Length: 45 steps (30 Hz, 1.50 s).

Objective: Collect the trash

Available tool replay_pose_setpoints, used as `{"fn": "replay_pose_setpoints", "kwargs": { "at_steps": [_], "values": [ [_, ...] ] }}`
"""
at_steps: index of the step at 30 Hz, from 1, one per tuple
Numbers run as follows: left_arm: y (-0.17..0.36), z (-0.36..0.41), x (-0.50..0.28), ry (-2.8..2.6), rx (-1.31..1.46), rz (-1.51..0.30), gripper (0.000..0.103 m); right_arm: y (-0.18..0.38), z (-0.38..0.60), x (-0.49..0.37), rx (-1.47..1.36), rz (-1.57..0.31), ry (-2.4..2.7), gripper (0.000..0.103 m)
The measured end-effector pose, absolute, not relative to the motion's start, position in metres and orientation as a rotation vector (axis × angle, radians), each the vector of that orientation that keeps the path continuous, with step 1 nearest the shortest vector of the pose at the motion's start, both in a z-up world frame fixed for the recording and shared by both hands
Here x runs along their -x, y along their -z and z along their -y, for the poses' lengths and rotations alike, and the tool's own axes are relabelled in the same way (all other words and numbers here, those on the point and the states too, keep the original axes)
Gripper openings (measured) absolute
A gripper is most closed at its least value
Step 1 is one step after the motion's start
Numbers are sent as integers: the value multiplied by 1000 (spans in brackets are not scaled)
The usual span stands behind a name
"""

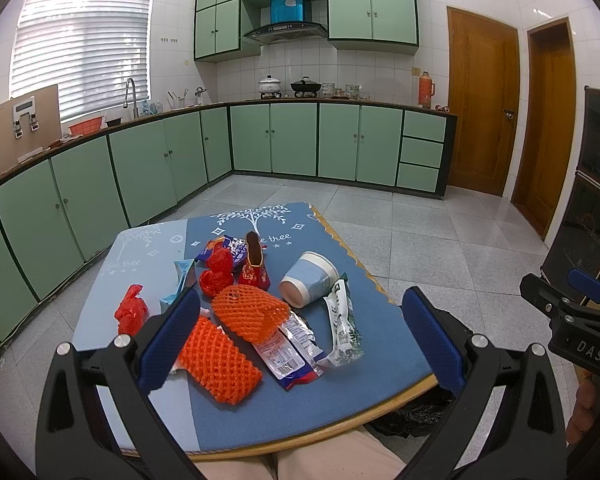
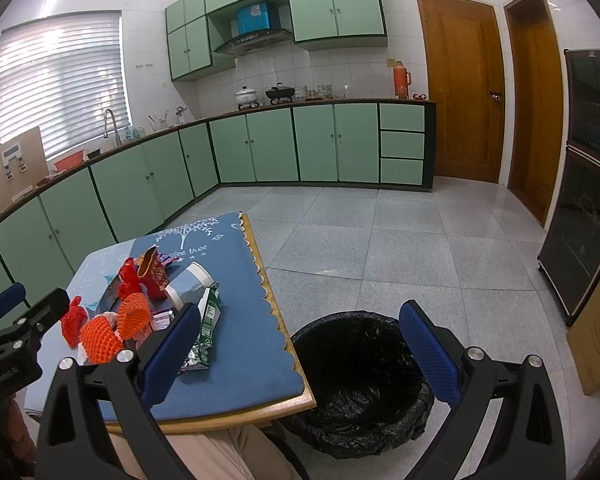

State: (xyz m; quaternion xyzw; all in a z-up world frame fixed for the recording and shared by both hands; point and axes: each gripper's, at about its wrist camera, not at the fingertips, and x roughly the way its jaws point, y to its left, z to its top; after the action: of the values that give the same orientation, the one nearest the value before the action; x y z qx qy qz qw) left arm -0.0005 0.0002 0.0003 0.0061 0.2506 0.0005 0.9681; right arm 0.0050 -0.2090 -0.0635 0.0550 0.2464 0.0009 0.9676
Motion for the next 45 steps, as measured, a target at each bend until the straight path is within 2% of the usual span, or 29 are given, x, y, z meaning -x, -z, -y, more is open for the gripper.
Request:
{"fn": "replay_pose_setpoints", "kwargs": {
  "at_steps": [45],
  "values": [
    [-5, -7, 2, -2, -13, -509, 98, 68, 210, -6, -121, -505, 2, 97]
  ]
}}
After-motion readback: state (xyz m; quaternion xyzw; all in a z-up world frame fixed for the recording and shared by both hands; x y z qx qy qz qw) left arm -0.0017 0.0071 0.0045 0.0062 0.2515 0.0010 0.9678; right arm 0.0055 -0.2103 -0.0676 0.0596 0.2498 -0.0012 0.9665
